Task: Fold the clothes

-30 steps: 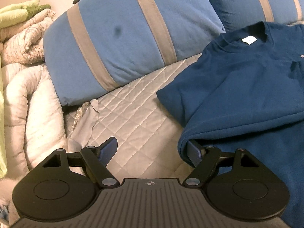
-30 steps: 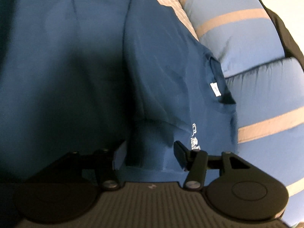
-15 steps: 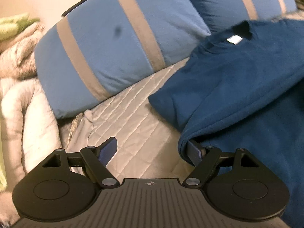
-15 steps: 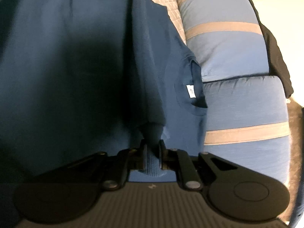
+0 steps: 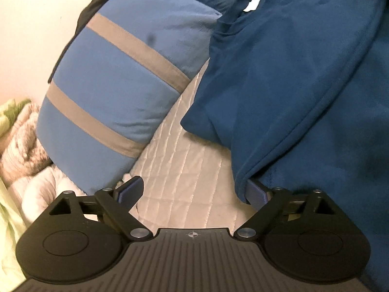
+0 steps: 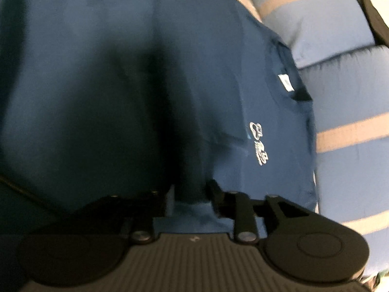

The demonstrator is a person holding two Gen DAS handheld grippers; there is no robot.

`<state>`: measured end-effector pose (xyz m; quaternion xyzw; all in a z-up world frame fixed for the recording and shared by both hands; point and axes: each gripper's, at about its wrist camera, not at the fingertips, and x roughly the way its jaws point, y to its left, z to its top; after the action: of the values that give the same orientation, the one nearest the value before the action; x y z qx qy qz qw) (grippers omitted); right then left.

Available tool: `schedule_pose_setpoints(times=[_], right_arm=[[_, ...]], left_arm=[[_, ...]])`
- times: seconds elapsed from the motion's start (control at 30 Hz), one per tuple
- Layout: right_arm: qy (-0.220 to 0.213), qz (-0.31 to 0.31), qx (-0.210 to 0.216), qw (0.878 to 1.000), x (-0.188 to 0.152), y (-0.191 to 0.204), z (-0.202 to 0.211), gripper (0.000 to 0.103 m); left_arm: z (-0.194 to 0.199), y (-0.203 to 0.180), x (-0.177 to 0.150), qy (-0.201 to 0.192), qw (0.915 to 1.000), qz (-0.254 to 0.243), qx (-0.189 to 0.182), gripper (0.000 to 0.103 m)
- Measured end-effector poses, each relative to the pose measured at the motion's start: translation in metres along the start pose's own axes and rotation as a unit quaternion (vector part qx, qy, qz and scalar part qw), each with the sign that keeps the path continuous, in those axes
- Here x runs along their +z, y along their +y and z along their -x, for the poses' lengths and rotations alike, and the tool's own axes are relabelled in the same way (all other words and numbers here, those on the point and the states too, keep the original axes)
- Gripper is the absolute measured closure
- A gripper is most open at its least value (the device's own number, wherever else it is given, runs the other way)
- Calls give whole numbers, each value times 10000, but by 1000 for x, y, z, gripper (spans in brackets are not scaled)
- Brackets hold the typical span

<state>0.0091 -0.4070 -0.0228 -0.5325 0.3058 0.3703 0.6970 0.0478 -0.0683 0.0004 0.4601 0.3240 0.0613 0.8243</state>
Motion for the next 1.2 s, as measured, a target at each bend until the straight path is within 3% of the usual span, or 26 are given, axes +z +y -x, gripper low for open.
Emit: schedule_pose_setpoints(times=[0.1, 0.17, 0.27, 0.37, 0.53, 0.77, 0.93, 1.03, 1.13, 1.2], right_arm=[[-209, -436, -45, 9988, -9, -11, 16, 10], [-387, -757, -46, 9964, -15, -19, 29, 0], [-629, -1320, -109, 9892, -28, -32, 53, 0], [-896, -2030, -91, 9750, -41, -53, 74, 0], [-1438, -3184, -2, 9370, -73, -80, 125, 0], [-2095, -4162, -219, 8846, -131, -142, 216, 0], [-2223, -4596, -721, 8568, -179, -180, 283, 0], [-2291, -4836, -1055, 8381, -207, -194, 319, 0], [-2401, -5163, -1363, 8107, -238, -205, 353, 0], [-2475, -5351, -1580, 7921, -257, -210, 370, 0]], left_arm=[[10, 9, 4, 84, 9994, 268, -184, 13], [19, 20, 4, 140, 9977, 520, -403, 13], [43, 48, -4, 156, 9899, 1161, -795, 13], [78, 86, -17, 77, 9762, 1878, -1084, 14], [142, 152, -41, -109, 9411, 3023, -1511, 14], [231, 212, -38, -503, 9127, 3663, -1738, 14], [269, 243, -25, -841, 8652, 4516, -2011, 14], [287, 255, -7, -1175, 8577, 4553, -2079, 14], [299, 263, 13, -1573, 8523, 4532, -2084, 14], [300, 265, 27, -1813, 8423, 4611, -2121, 14]])
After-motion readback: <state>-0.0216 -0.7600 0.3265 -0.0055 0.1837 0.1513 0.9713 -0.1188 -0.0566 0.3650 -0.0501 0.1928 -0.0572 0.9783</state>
